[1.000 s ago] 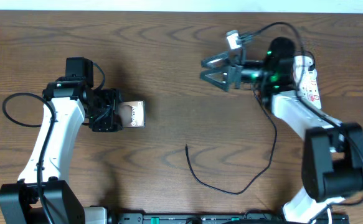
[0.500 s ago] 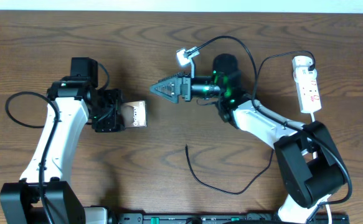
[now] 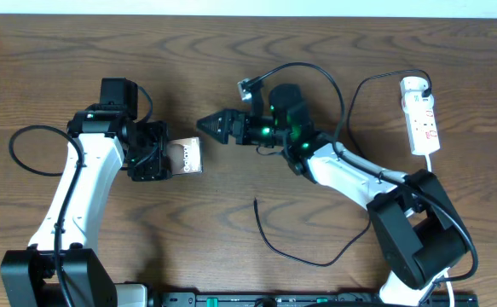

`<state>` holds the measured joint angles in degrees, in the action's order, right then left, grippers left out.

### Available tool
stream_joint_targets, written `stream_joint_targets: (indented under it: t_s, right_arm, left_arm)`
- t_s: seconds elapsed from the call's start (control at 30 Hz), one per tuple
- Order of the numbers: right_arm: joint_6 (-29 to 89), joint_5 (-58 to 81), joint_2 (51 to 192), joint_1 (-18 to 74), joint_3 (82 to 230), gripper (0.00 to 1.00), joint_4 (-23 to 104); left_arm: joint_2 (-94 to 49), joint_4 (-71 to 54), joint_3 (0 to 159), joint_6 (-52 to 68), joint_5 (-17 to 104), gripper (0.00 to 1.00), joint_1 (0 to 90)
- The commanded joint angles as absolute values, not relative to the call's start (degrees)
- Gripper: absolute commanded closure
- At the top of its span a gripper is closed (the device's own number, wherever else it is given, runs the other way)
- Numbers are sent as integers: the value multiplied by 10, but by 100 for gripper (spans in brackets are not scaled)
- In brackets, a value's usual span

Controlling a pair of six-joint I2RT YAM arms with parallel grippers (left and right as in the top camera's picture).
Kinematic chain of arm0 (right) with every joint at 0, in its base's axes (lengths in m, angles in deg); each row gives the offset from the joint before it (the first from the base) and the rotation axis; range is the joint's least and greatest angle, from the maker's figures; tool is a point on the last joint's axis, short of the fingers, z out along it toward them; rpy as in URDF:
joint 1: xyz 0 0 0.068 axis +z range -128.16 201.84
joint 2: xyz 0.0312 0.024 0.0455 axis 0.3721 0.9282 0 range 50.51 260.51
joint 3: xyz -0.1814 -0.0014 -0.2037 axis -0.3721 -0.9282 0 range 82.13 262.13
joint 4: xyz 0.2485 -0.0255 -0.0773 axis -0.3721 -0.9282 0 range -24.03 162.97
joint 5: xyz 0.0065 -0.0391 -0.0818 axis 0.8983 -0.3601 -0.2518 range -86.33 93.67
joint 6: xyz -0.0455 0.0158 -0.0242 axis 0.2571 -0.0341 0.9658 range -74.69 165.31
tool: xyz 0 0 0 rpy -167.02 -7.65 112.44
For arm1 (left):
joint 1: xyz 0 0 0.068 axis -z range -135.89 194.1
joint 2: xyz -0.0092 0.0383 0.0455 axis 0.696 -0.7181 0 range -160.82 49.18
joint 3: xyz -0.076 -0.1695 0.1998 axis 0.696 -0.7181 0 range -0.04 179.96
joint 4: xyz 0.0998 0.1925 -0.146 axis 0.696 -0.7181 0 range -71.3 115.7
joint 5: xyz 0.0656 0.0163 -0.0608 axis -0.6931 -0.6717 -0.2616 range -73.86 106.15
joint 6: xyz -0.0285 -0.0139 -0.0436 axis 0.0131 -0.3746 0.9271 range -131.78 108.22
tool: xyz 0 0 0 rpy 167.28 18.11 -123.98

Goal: Plug charger to phone and switch on socket
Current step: 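Move the right gripper to the phone and grasp its edge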

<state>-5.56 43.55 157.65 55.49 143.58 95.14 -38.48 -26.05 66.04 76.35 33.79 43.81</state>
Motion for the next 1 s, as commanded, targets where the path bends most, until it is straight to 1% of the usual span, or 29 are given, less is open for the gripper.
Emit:
stream_joint_targets:
  t_s: [0.0, 0.1, 0.43, 0.57, 0.6, 0.67, 0.83, 0.97]
  right_arm:
    - [-54, 419, 1579, 577, 1443, 2, 936]
    - [-54, 415, 1579, 588, 1443, 2, 926]
    - [-55, 416, 1579, 621, 1443, 17, 925]
    - [-55, 415, 1579, 632, 1443, 32, 925]
    - [-55, 414, 1579, 634, 1443, 39, 925]
    - [-54, 411, 1579, 636, 1443, 47, 925]
    - [-54, 402, 1579, 642, 1443, 50, 924]
    - [-54, 402, 1579, 643, 1443, 52, 924]
  left_arm:
    - [-382, -260, 664, 771, 335, 93, 438]
    - [-382, -260, 664, 775, 337, 93, 438]
    - [-382, -260, 664, 775, 342, 93, 438]
    - [-382, -260, 664, 775, 352, 93, 438]
    - [-382, -260, 664, 775, 352, 93, 439]
    - [-382, -260, 664, 775, 356, 93, 439]
    - [-382, -260, 664, 775, 398, 93, 439]
    - [-382, -260, 664, 772, 402, 93, 439]
